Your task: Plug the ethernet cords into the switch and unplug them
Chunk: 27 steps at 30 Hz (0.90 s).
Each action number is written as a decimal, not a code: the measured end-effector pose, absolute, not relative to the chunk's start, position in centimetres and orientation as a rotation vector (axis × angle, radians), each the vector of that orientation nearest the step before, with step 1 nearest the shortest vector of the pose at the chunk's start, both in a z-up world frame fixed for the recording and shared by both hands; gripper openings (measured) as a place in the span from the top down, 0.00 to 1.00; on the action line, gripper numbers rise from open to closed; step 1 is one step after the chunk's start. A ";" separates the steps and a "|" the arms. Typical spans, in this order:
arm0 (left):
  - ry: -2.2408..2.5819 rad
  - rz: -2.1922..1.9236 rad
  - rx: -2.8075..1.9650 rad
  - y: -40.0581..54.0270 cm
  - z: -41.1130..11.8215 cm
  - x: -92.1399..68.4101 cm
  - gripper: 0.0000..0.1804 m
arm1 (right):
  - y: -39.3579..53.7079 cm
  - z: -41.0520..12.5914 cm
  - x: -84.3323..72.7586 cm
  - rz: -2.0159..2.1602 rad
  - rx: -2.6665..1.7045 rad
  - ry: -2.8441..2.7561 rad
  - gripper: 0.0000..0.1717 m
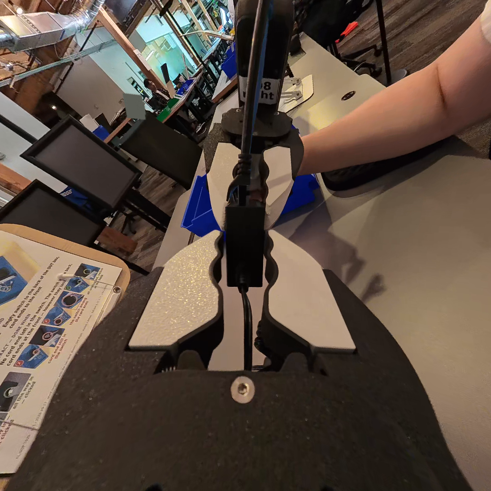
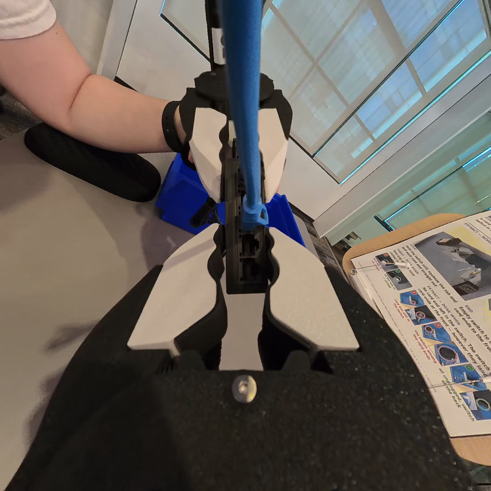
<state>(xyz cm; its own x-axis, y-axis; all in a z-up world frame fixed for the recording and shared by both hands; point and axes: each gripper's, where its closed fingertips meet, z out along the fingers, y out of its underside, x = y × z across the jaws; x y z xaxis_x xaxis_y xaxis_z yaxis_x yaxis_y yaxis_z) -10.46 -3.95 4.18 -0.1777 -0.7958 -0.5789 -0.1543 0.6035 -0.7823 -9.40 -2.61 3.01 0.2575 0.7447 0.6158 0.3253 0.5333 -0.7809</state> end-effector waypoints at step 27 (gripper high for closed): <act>1.704 -0.663 -0.890 -2.8 2.9 -10.0 0.86 | -2.0 2.5 -9.1 0.346 -1.101 -1.338 0.84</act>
